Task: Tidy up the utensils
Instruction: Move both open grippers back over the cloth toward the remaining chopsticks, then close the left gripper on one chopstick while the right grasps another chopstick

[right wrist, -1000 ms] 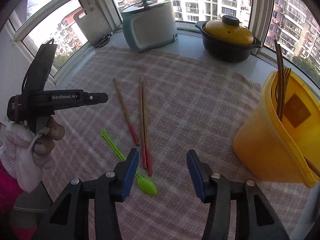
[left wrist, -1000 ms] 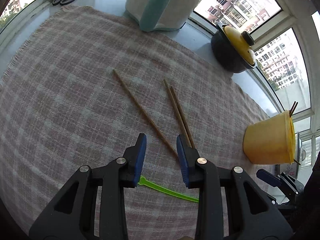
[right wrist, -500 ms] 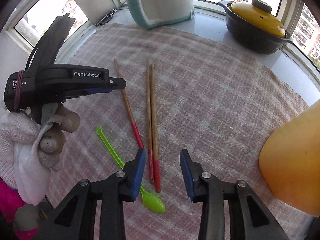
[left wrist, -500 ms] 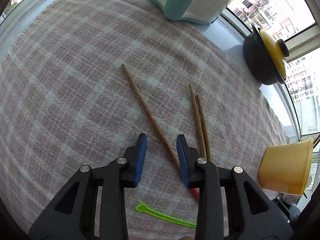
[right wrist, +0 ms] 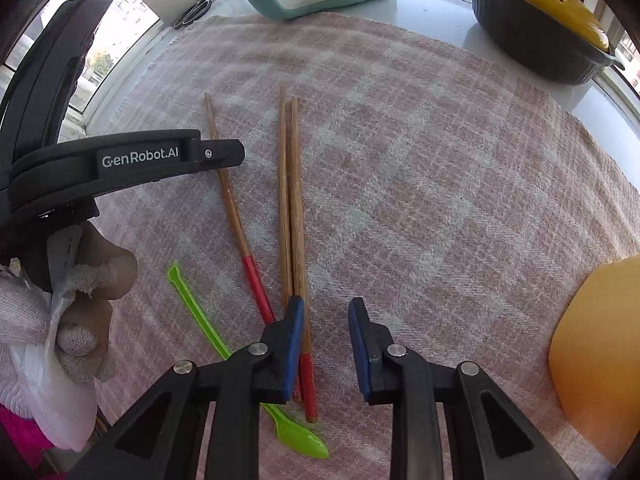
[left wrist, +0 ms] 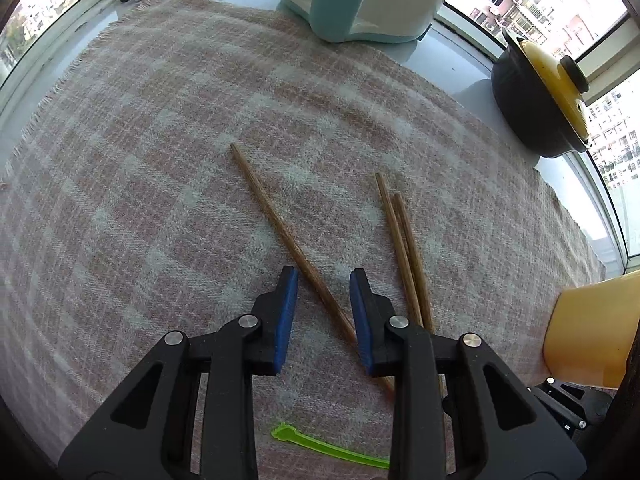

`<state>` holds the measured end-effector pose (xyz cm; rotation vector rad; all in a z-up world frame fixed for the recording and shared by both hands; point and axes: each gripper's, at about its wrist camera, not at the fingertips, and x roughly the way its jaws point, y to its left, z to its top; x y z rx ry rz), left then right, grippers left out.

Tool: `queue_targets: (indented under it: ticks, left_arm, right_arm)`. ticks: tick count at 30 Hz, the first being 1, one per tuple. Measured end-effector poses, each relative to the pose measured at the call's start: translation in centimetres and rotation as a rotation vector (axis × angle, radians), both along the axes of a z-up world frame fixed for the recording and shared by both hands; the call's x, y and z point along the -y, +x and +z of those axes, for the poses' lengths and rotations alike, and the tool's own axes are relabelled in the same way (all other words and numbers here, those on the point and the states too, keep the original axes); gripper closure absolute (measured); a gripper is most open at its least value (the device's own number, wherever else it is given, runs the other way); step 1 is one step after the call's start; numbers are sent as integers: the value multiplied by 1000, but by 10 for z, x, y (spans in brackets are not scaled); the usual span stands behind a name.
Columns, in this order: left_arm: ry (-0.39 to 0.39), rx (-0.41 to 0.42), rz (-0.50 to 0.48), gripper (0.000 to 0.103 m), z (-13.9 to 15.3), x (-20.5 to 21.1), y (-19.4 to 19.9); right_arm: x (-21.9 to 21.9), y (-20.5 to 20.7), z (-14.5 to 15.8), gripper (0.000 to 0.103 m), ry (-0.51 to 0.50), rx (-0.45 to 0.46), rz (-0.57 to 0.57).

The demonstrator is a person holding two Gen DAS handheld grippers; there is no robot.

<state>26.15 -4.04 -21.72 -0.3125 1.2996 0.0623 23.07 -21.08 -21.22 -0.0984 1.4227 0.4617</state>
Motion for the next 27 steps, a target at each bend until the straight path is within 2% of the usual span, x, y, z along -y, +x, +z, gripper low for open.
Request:
queue_targets:
  ticks: [4, 9, 15, 27]
  left_arm:
    - [30, 11, -16, 87, 0, 1, -1]
    - [13, 13, -15, 88, 0, -4, -4]
    - [26, 19, -28, 88, 2, -5, -7]
    - [24, 18, -40, 92, 2, -7, -8]
  right_arm:
    - [-6, 4, -1, 84, -25, 7, 17]
    - [-18, 10, -4, 84, -45, 7, 38]
    - [-32, 14, -6, 85, -17, 6, 42]
    - [-49, 17, -12, 86, -57, 10, 73]
